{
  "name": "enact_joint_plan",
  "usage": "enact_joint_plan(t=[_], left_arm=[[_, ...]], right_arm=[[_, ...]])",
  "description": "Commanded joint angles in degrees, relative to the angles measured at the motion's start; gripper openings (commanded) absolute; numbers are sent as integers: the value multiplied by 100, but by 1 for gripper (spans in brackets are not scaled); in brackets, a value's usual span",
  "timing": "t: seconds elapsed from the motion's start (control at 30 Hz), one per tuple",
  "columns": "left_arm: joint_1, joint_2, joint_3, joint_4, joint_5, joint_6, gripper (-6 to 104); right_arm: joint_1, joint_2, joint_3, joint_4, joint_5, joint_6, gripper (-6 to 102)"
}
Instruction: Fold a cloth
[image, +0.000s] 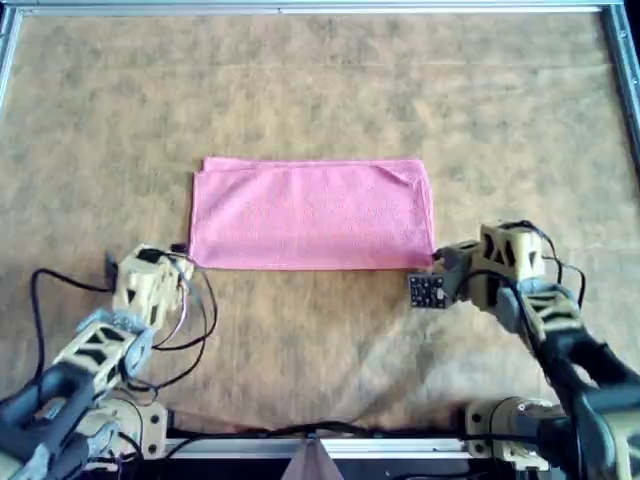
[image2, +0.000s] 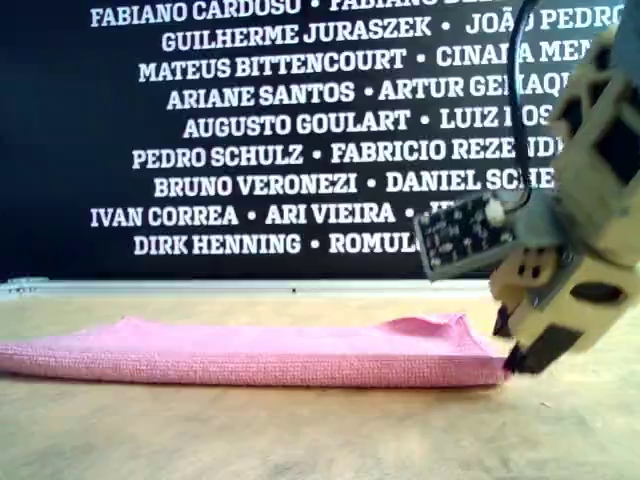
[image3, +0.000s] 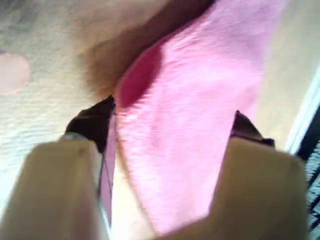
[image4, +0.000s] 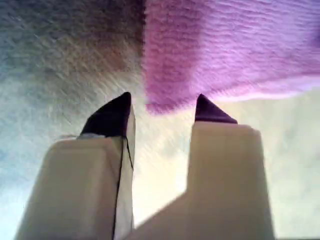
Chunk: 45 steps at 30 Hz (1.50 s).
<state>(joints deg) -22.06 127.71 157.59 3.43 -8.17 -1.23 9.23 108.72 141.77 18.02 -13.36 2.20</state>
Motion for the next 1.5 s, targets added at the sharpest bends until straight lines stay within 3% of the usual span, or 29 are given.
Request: enact_joint_plan(t=[0.0, 0.17, 0.27, 0.43, 0.57, 0.73, 0.77, 0.97, 1.07, 1.27, 1.47], left_arm=[[9, 932, 132, 0, -413, 26, 82], [9, 2109, 615, 0, -1055, 26, 82], [9, 2918, 888, 0, -1230, 26, 82], [-88, 4175, 1477, 0, -1151, 26, 82], [-88, 4509, 1503, 0, -1151, 26, 82], [-88, 4386, 1503, 35, -1213, -62, 81], [-79, 4430, 1503, 79, -1222, -62, 81], [-79, 4553, 1503, 176, -1143, -70, 81], [53, 4834, 1503, 185, -1151, -70, 81], [861, 4913, 1503, 492, -1143, -18, 80], [940, 4922, 1503, 1872, -993, -62, 80]], right_arm=[[-35, 1538, 343, -176, 26, -35, 50], [-167, 3226, 1380, -176, 44, -35, 50], [-492, 4192, 1828, -176, 44, -35, 50], [-1081, 5836, 2575, -176, 35, -44, 50], [-1134, 6996, 3217, -185, 26, -44, 50], [-1125, 7058, 3234, -272, -44, -35, 50], [-1081, 7049, 3234, -272, -53, 35, 50], [-1081, 7058, 3234, -299, 18, -26, 51], [-1099, 7049, 3226, -299, 18, 44, 51], [-1028, 7014, 3226, -308, 26, 70, 51], [-1011, 6574, 3226, -290, 26, 44, 51]])
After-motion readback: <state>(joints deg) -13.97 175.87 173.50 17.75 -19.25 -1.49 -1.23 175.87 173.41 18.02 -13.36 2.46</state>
